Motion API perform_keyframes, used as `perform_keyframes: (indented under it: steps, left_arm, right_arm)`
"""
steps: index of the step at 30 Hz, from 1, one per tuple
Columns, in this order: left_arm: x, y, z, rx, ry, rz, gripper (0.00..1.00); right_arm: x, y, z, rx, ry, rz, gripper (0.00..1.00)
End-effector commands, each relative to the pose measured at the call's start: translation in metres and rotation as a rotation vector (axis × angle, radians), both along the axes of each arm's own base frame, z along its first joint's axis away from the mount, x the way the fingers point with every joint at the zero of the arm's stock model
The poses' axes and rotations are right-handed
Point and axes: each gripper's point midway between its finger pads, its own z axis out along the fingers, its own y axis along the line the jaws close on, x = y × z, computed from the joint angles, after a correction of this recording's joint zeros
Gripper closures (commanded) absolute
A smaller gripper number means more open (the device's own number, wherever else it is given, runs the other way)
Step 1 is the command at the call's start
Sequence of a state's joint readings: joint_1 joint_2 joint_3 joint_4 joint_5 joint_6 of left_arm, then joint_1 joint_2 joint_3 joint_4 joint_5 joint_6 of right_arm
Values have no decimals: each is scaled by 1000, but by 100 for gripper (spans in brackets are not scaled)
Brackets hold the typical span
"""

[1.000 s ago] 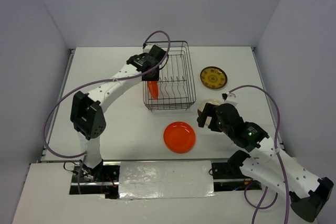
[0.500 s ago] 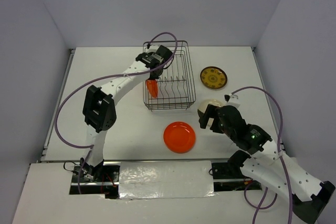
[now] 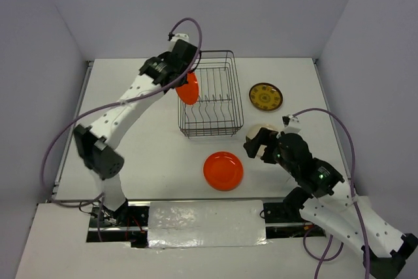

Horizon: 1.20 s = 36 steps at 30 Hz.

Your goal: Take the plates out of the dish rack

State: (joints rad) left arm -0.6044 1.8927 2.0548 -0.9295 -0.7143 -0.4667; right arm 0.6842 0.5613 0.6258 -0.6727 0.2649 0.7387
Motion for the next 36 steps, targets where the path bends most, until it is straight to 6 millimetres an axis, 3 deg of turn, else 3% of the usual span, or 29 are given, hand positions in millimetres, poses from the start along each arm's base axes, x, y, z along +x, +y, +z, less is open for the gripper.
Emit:
perform_keyframes:
  steps: [1, 2, 3, 4, 5, 6, 8, 10, 11, 13, 14, 19, 21, 23, 24, 25, 27, 28, 31, 34, 36]
  left_arm:
    - [-39, -38, 61, -288, -108, -271, 100]
    - [-49, -47, 37, -328, -60, -328, 100]
    - [-59, -56, 71, -442, -160, -399, 100]
    - [-75, -76, 77, -536, -151, -520, 100]
    - [-92, -79, 74, -585, -149, -573, 100]
    - [-96, -89, 88, -657, -198, -623, 100]
    - [-125, -103, 87, -749, -167, -756, 100]
    - [-139, -114, 96, -831, -179, -834, 100]
    - [-154, -120, 90, -874, -132, -896, 100]
    - [-165, -126, 84, -908, -110, -956, 100]
    - [-171, -128, 84, -920, -98, -982, 100]
    - [-180, -132, 59, -930, -11, -1008, 100]
    - [-181, -132, 49, -935, 14, -999, 100]
    - [-178, -132, 45, -935, 18, -988, 93]
    - [-175, -131, 43, -927, 17, -969, 75]
    - [-170, -129, 42, -914, 10, -941, 60]
    - [-162, -117, 22, -845, 62, -829, 12]
    - [-142, -101, 21, -771, 16, -702, 4]
    - [-128, -44, -5, -558, 26, -419, 0]
    - [-143, -4, -5, -474, -19, -324, 0]
    - [-153, 6, -5, -464, -36, -326, 1]
  right_arm:
    - [6, 35, 76, 263, -270, 128, 0]
    - [5, 40, 89, 302, -318, 156, 0]
    - [2, 46, 99, 324, -357, 205, 0]
    - [3, 52, 117, 357, -413, 230, 0]
    - [3, 56, 124, 356, -437, 258, 0]
    - [6, 63, 130, 354, -437, 283, 0]
    - [16, 72, 124, 335, -394, 282, 0]
    - [21, 78, 130, 354, -407, 286, 0]
    - [23, 81, 132, 377, -409, 278, 1]
    - [26, 83, 135, 419, -420, 271, 7]
    - [23, 86, 138, 436, -426, 291, 19]
    - [22, 86, 149, 490, -474, 287, 45]
    - [21, 83, 149, 492, -477, 276, 96]
    - [25, 78, 145, 478, -467, 238, 100]
    - [26, 76, 140, 458, -448, 229, 100]
    - [27, 74, 138, 442, -442, 220, 100]
    - [29, 63, 122, 387, -384, 159, 100]
    - [29, 58, 115, 372, -352, 133, 100]
    - [17, 54, 78, 253, -221, 170, 100]
    - [-13, 74, 33, 209, -75, 380, 97]
    - [-27, 82, 12, 226, -38, 466, 96]
